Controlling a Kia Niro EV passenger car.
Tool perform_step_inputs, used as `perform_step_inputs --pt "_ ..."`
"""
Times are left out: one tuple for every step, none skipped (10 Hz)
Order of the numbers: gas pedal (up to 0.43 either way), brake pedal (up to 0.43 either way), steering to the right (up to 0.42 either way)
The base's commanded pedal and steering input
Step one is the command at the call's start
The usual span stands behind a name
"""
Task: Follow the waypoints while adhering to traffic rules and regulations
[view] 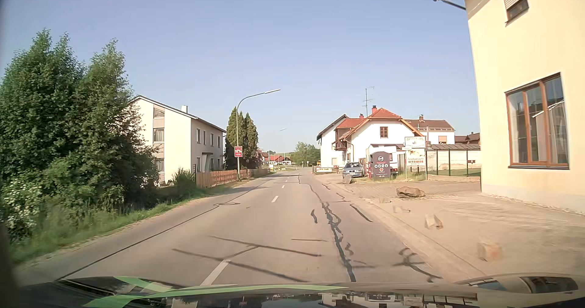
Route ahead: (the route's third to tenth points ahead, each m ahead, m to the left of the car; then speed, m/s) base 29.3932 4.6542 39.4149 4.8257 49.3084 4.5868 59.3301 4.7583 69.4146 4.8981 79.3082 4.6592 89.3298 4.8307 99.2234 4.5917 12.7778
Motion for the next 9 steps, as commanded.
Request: perform_step_inputs --pt "0.02 0.0 -0.017" --pt "0.02 0.0 -0.016" --pt "0.028 0.0 -0.016" --pt "0.028 0.0 -0.015" --pt "0.039 0.0 -0.014" --pt "0.039 0.0 -0.014" --pt "0.039 0.0 -0.013" --pt "0.039 0.0 -0.011" --pt "0.039 0.0 -0.009"
